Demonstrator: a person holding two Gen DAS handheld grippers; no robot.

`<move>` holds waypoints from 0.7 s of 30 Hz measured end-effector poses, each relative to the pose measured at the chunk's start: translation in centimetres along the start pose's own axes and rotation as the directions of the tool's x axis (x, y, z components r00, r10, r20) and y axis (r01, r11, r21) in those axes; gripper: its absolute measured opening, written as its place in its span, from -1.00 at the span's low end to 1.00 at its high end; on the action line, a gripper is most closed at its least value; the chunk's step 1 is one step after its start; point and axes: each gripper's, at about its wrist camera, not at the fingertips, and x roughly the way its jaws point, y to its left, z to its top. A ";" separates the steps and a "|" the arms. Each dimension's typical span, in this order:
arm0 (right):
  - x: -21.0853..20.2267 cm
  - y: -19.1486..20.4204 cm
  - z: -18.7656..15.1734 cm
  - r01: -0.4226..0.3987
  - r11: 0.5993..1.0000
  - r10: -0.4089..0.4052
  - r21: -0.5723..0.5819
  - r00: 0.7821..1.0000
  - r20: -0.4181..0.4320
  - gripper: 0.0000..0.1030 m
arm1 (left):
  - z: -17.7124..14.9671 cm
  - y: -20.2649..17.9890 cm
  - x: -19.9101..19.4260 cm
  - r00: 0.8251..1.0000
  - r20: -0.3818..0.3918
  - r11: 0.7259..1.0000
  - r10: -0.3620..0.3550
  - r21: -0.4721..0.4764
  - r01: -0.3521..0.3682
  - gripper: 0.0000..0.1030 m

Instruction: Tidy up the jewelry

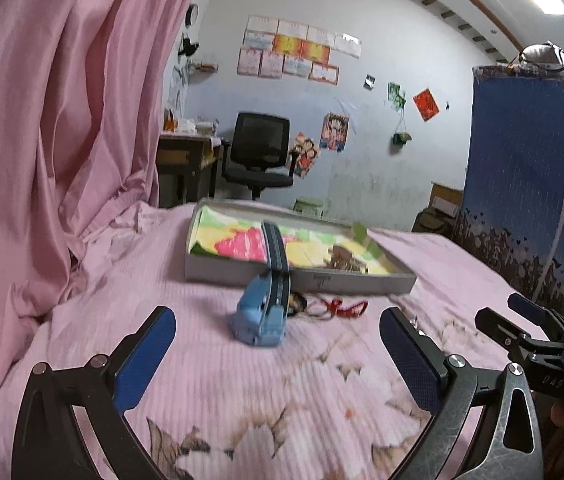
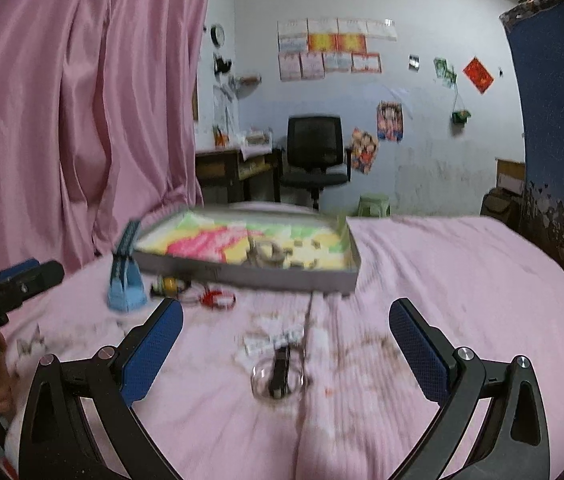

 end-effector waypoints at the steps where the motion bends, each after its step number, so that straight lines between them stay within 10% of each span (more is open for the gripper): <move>1: 0.2 -0.1 -0.2 -0.004 1.000 0.004 0.002 1.000 -0.018 0.97 | -0.1 0.0 0.2 1.000 -0.015 1.000 0.000 0.001 0.000 0.99; 14: 4.7 -0.6 -2.7 -0.087 0.993 0.105 0.081 0.959 -0.262 0.95 | -0.8 0.1 4.1 0.977 -0.212 0.999 0.020 0.037 -0.013 0.99; 21: 7.0 -0.4 -3.6 -0.097 0.991 0.123 0.092 0.930 -0.346 0.50 | -0.6 0.1 5.8 0.968 -0.249 0.998 0.026 0.058 -0.012 0.99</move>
